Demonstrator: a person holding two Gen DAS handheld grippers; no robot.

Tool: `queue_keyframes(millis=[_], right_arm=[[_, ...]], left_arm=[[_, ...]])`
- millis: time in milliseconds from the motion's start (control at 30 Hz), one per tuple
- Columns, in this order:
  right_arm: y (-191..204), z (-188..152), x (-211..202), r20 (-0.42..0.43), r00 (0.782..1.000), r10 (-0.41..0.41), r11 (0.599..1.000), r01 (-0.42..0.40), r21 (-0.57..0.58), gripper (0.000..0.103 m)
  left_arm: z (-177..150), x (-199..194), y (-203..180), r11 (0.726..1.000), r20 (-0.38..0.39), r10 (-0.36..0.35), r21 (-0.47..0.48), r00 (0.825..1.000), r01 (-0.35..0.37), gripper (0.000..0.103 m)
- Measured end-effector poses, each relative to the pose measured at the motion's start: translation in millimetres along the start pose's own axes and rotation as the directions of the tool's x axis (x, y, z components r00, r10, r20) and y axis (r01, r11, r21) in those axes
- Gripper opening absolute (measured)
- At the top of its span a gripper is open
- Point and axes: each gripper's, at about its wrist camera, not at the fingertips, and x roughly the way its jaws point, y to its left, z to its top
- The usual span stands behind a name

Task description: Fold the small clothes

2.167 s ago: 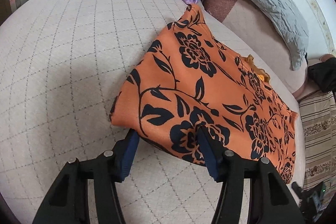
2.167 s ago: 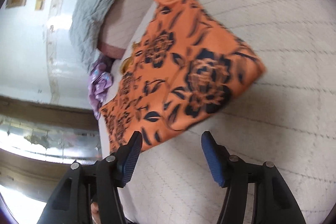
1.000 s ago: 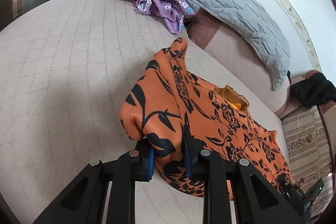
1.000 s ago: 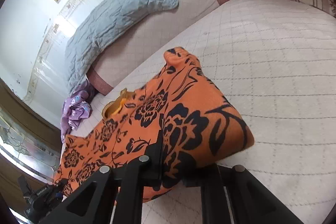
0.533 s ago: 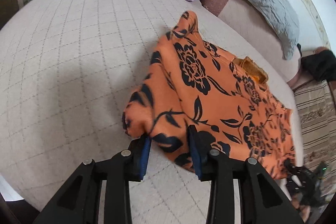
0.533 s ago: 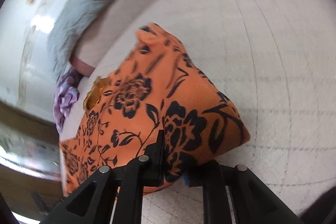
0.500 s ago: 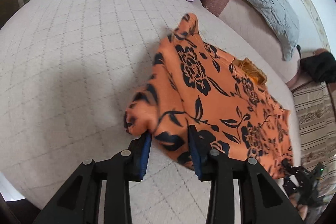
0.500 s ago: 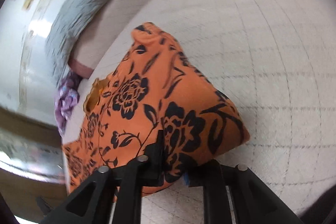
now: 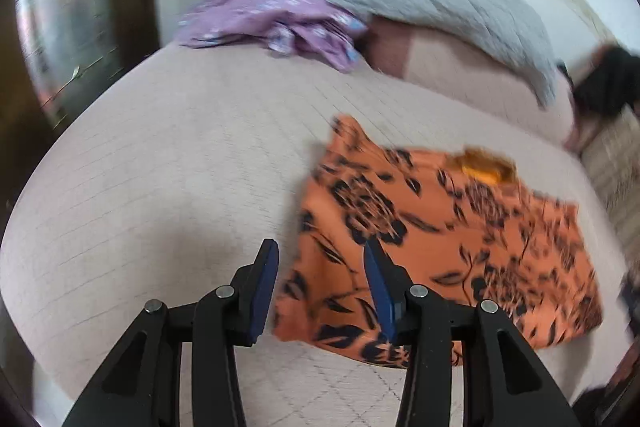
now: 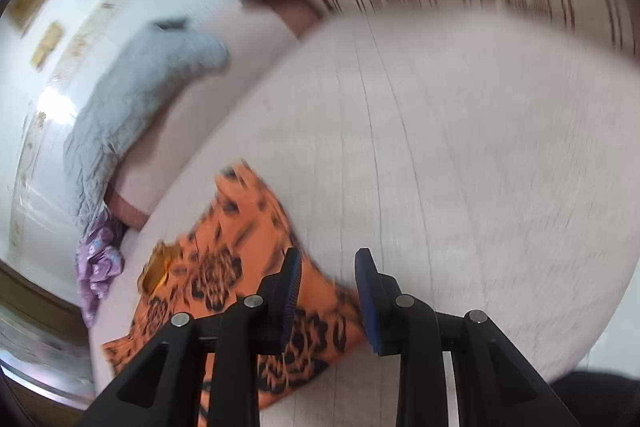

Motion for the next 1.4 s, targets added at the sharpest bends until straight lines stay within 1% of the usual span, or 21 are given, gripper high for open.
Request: queue_keyframes(millis=[100, 167, 200, 233, 300, 333, 433, 567, 667, 733, 800, 867, 933, 1000, 1100, 1167, 1233, 1267, 1300, 1333, 1400], right_arm=[[12.2, -1.4, 11.8, -0.053, 0.996, 0.075, 0.996, -0.078, -0.04, 0.031], [9.2, -5.9, 28.9, -0.135, 0.985, 0.103, 0.994, -0.105, -0.011, 0.031], [7.5, -7.5, 36.2, -0.17, 0.98, 0.102, 0.995, -0.103, 0.003, 0.031], [4.2, -10.9, 48.9, -0.232, 0.969, 0.088, 0.996, -0.086, 0.019, 0.031], [-3.6, -16.5, 68.5, -0.302, 0.951, 0.057, 0.998, -0.045, 0.047, 0.03], [-3.5, -15.7, 69.8, -0.297, 0.953, 0.058, 0.998, -0.046, 0.049, 0.03], [3.7, -12.5, 65.3, -0.278, 0.96, 0.043, 0.999, -0.043, 0.009, 0.03], [9.6, -6.1, 58.5, -0.237, 0.965, 0.111, 0.994, -0.108, 0.025, 0.031], [10.1, -3.5, 50.0, -0.237, 0.953, 0.19, 0.982, -0.181, 0.057, 0.031], [10.7, -7.8, 44.8, -0.253, 0.937, 0.241, 0.97, -0.23, 0.075, 0.031], [15.3, -14.7, 43.6, -0.282, 0.92, 0.274, 0.962, -0.263, 0.077, 0.031], [21.0, -21.0, 47.5, -0.302, 0.916, 0.263, 0.964, -0.258, 0.056, 0.031], [23.3, -28.5, 61.9, -0.353, 0.905, 0.237, 0.971, -0.234, 0.054, 0.031], [20.0, -34.9, 78.5, -0.41, 0.89, 0.201, 0.979, -0.192, 0.062, 0.03], [18.2, -33.2, 77.9, -0.404, 0.887, 0.222, 0.975, -0.205, 0.087, 0.03], [16.7, -29.8, 68.6, -0.383, 0.892, 0.238, 0.971, -0.222, 0.086, 0.031], [7.9, -25.5, 56.5, -0.351, 0.898, 0.264, 0.964, -0.237, 0.119, 0.037], [2.7, -23.3, 51.4, -0.339, 0.897, 0.282, 0.958, -0.247, 0.145, 0.052], [-4.0, -22.4, 45.6, -0.322, 0.895, 0.309, 0.947, -0.26, 0.187, 0.063], [-11.8, -22.5, 38.8, -0.295, 0.892, 0.342, 0.931, -0.279, 0.237, 0.069], [-19.7, -23.3, 28.9, -0.276, 0.889, 0.365, 0.916, -0.291, 0.275, 0.069]], left_arm=[[-6.2, 23.2, -12.6, 0.998, -0.061, 0.035, 0.052, 0.998, -0.032, 0.045], [-9.4, 41.5, -13.8, 0.995, -0.112, 0.076, 0.073, 0.991, -0.068, 0.047], [-10.2, 48.5, -13.4, 0.993, -0.127, 0.098, 0.079, 0.987, -0.089, 0.052], [-10.3, 55.5, -11.6, 0.992, -0.131, 0.111, 0.076, 0.985, -0.101, 0.06], [-7.9, 65.1, -8.1, 0.993, -0.132, 0.111, 0.053, 0.985, -0.105, 0.067], [-5.8, 67.9, -4.5, 0.994, -0.138, 0.109, 0.032, 0.984, -0.106, 0.07], [-0.9, 66.4, 2.7, 0.996, -0.14, 0.08, -0.014, 0.987, -0.083, 0.069], [3.0, 59.7, -4.0, 0.999, -0.092, 0.043, -0.02, 0.995, -0.045, 0.069], [1.9, 51.4, -13.0, 0.999, -0.063, 0.037, 0.017, 0.997, -0.036, 0.069], [-0.9, 52.3, -21.9, 0.998, -0.068, 0.037, 0.056, 0.997, -0.033, 0.069], [-4.8, 59.0, -28.2, 0.994, -0.093, 0.081, 0.087, 0.992, -0.073, 0.069], [-8.7, 69.6, -31.5, 0.985, -0.106, 0.13, 0.126, 0.986, -0.116, 0.074], [-9.8, 70.6, -29.7, 0.986, -0.097, 0.133, 0.118, 0.986, -0.121, 0.08], [-8.7, 70.6, -24.4, 0.991, -0.115, 0.111, 0.086, 0.987, -0.102, 0.08], [-5.9, 74.6, -14.5, 0.996, -0.13, 0.078, 0.049, 0.988, -0.072, 0.081], [-5.1, 72.4, -12.2, 0.998, -0.133, 0.063, 0.038, 0.989, -0.059, 0.081], [-4.1, 68.9, -12.2, 0.998, -0.131, 0.052, 0.039, 0.99, -0.047, 0.081], [-5.8, 64.9, -13.4, 0.998, -0.127, 0.05, 0.039, 0.991, -0.045, 0.081], [-5.4, 62.1, -13.1, 0.999, -0.123, 0.044, 0.037, 0.991, -0.04, 0.081], [-4.5, 58.6, -12.2, 0.999, -0.126, 0.035, 0.03, 0.991, -0.031, 0.081], [-2.2, 53.9, -9.6, 1.0, -0.127, 0.015, 0.016, 0.992, -0.013, 0.081]])
